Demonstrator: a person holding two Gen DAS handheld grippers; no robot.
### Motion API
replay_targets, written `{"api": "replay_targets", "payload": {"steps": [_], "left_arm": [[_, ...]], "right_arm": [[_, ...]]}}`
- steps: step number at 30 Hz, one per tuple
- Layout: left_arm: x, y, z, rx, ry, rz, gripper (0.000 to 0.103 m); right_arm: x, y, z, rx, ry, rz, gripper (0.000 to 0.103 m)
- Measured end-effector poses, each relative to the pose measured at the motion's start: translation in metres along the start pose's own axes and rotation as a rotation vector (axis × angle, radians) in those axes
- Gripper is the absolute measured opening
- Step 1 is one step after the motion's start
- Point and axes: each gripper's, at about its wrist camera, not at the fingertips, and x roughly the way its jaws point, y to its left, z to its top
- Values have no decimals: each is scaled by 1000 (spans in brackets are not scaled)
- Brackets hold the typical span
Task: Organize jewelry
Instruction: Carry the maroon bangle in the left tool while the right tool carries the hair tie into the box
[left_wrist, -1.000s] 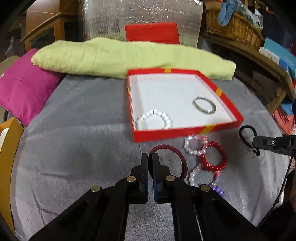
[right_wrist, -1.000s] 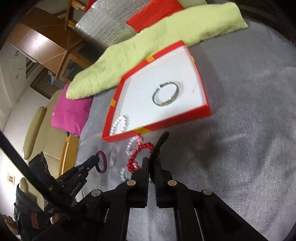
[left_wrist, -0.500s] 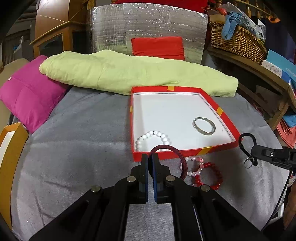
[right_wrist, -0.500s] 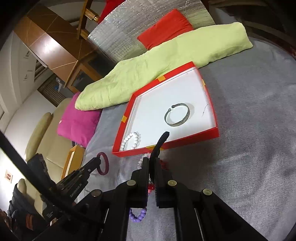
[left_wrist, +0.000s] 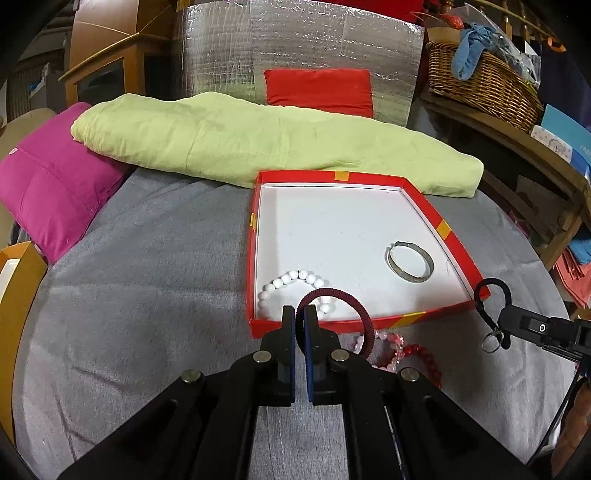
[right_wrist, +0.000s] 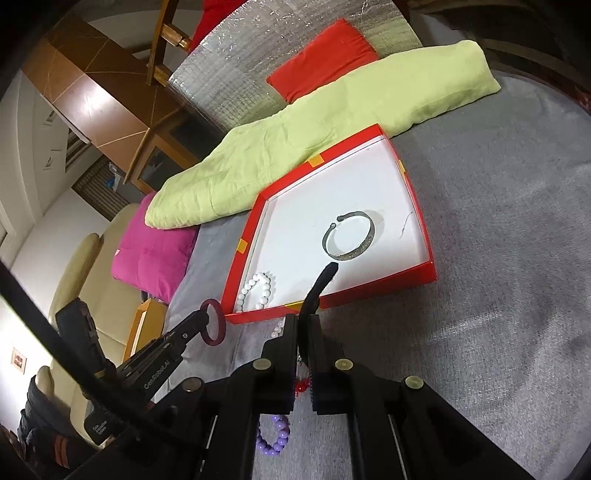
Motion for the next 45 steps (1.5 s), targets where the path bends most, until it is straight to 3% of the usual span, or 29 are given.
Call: {"api": "replay_targets", "payload": {"steps": [16, 32, 45], "left_arm": [[13, -6, 18, -12, -37, -10, 5], [51, 5, 65, -28, -67, 6, 5], [115, 12, 82, -69, 79, -35, 5]], "right_arm": [[9, -2, 23, 5, -71, 4, 6], [78, -5, 85, 128, -97, 82, 6], [140, -12, 106, 191, -31, 41, 6]]}}
